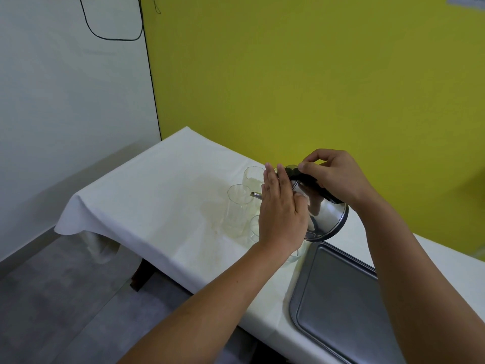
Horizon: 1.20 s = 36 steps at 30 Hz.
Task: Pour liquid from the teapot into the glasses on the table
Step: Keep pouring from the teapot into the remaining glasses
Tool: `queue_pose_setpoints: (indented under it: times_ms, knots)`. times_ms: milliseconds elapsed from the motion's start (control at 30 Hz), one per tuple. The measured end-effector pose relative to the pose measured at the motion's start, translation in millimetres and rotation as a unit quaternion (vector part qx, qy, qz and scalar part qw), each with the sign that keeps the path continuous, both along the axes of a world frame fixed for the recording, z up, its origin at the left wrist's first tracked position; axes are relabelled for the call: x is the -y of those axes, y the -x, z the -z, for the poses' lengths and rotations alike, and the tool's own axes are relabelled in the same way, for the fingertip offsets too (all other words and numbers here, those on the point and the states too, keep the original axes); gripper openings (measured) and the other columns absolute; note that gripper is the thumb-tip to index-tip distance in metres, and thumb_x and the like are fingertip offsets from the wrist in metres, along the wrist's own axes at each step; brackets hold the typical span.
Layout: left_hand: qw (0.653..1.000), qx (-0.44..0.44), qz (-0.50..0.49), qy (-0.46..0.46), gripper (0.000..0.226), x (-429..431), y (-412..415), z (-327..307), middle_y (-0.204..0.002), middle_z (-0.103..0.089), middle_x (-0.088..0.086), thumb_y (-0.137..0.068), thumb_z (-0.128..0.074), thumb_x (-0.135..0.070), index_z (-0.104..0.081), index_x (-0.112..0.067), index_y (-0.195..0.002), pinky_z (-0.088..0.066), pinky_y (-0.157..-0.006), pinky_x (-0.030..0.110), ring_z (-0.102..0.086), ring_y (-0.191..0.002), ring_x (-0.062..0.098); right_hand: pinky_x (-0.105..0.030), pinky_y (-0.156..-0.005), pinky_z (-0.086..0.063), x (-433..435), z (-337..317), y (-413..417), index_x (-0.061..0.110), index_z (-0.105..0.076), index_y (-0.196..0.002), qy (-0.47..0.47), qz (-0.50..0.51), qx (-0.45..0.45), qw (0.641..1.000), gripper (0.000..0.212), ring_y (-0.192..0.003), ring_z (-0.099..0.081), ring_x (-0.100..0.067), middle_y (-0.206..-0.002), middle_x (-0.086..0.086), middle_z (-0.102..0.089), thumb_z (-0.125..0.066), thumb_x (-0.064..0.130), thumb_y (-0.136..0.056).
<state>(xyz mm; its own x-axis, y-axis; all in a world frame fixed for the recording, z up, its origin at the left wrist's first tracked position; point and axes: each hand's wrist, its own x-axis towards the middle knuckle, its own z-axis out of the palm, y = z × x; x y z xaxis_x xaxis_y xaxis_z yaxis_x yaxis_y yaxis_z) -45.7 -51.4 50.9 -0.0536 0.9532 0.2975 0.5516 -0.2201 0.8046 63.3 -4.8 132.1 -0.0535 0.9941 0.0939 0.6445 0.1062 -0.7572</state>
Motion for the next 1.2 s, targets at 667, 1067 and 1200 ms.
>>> queue_pose_setpoints:
  times_ms: [667,1067,1200]
  knots:
    - [0.998,0.057,0.009,0.007,0.064,4.9,6.7,-5.4,-0.158,0.014,0.013,-0.089,-0.017,-0.023,0.001,-0.007,-0.149,-0.014,-0.12,0.042,0.008,-0.147,0.021,-0.03,-0.061,-0.042,-0.8,-16.0,13.0,0.023,-0.071,-0.079,-0.002,-0.034,0.064,0.997,0.015,-0.055,-0.055,-0.015,-0.065,-0.008,-0.072,-0.069,0.038,-0.085]
    - [0.998,0.066,0.007,0.007,0.064,6.0,9.7,-2.5,-0.159,0.012,0.012,-0.089,-0.017,-0.024,0.001,-0.009,-0.149,-0.014,-0.12,0.042,0.006,-0.147,0.021,-0.03,-0.061,-0.043,2.7,-14.0,19.1,0.026,-0.069,-0.077,-0.005,-0.026,0.078,0.997,0.014,-0.054,-0.057,-0.014,-0.057,0.001,-0.07,-0.067,0.037,-0.084]
    - [0.998,0.065,0.005,0.003,0.065,7.2,9.9,-1.4,-0.159,0.012,0.012,-0.089,-0.015,-0.026,0.0,-0.009,-0.149,-0.015,-0.119,0.042,0.004,-0.147,0.022,-0.029,-0.06,-0.041,3.8,-11.4,18.9,0.027,-0.068,-0.075,-0.005,-0.018,0.075,0.997,0.014,-0.052,-0.056,-0.013,-0.052,0.004,-0.067,-0.067,0.038,-0.084]
